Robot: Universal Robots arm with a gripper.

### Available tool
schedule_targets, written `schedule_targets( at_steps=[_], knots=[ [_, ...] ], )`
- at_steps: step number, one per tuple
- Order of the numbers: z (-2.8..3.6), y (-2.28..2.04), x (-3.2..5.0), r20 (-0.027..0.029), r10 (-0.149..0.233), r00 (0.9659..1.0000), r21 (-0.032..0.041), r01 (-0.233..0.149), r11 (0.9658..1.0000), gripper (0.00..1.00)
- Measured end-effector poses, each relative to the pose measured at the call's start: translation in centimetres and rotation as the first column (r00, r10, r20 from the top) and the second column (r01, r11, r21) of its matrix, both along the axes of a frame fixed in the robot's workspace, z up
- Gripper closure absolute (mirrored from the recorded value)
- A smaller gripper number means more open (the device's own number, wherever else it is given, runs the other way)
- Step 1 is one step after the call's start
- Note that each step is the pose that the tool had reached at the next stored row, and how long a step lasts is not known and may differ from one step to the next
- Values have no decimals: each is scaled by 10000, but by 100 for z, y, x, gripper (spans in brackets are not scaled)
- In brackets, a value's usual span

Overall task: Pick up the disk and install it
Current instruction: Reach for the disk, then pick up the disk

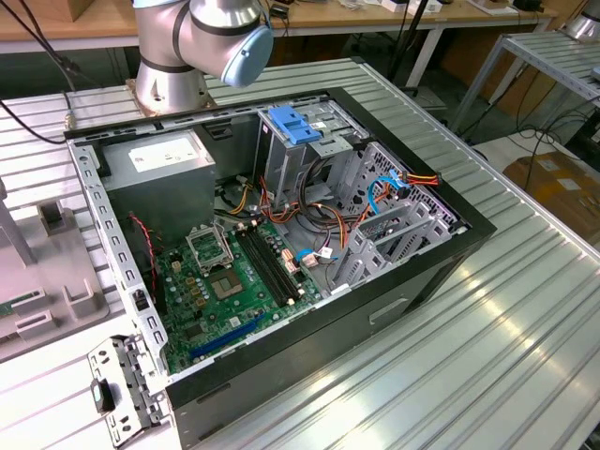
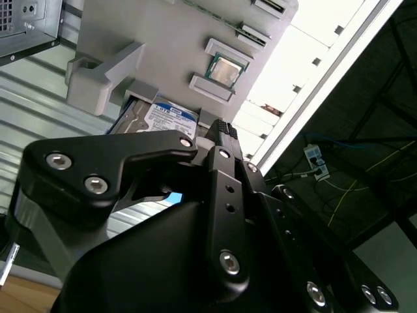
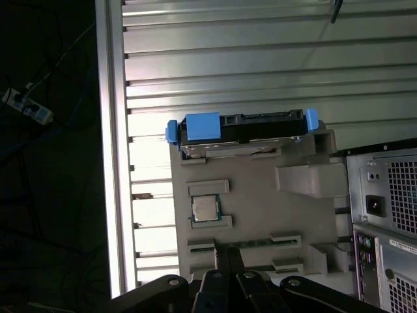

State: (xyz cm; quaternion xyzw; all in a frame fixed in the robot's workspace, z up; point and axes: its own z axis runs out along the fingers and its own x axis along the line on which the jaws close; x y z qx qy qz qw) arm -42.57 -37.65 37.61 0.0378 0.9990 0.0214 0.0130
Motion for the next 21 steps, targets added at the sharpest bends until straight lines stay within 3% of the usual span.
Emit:
schedule_targets(
  at_steps=[5,10,21],
  knots=[
    [0,45,24,-2,-1,10000,-1,1,10000,89],
    [0,117,34,-3,-1,10000,-1,1,10000,89],
    [0,125,34,-3,-1,10000,-2,1,10000,89]
  ],
)
